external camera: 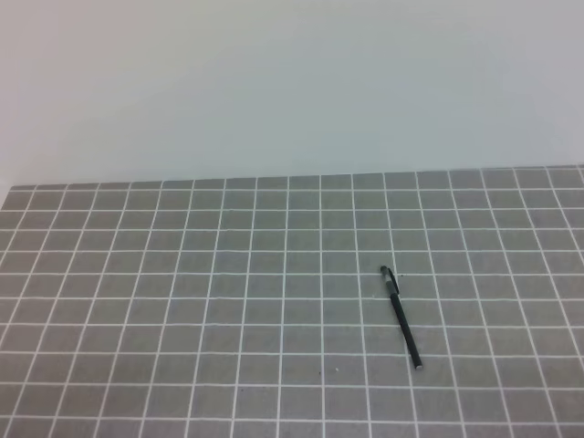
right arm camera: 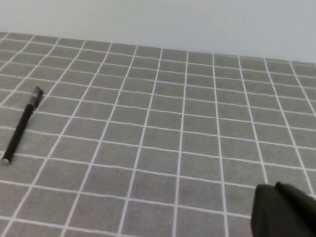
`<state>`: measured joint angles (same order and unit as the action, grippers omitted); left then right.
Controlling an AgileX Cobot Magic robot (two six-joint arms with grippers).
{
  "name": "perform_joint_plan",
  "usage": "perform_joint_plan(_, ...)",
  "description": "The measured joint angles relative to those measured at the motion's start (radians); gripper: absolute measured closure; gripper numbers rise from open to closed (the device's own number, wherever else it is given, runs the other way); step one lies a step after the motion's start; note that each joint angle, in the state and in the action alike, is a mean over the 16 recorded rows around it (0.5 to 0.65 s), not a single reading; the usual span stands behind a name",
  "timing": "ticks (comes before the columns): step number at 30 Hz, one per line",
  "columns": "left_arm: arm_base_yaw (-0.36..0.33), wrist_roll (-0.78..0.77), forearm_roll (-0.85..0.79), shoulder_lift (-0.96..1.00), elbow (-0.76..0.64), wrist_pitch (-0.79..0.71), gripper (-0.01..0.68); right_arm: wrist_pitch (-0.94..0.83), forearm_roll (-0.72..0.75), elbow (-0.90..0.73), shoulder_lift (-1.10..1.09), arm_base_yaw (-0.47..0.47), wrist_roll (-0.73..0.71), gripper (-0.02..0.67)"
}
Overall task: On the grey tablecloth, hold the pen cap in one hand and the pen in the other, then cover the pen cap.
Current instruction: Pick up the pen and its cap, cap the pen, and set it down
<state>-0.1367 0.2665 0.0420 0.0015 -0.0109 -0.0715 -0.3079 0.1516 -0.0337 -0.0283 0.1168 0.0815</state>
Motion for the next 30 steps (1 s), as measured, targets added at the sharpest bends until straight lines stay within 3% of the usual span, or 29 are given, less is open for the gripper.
perform_joint_plan(16, 0.136, -0.127, 0.053, -0.032, -0.032, -0.221, 0.672, 0.016, -0.001, -0.001, 0.000, -0.025, -0.051, 0.652)
perform_joint_plan(30, 0.188, -0.150, 0.060, -0.031, -0.032, -0.230, 0.673, 0.017, 0.005, -0.001, 0.000, -0.120, -0.051, 0.652)
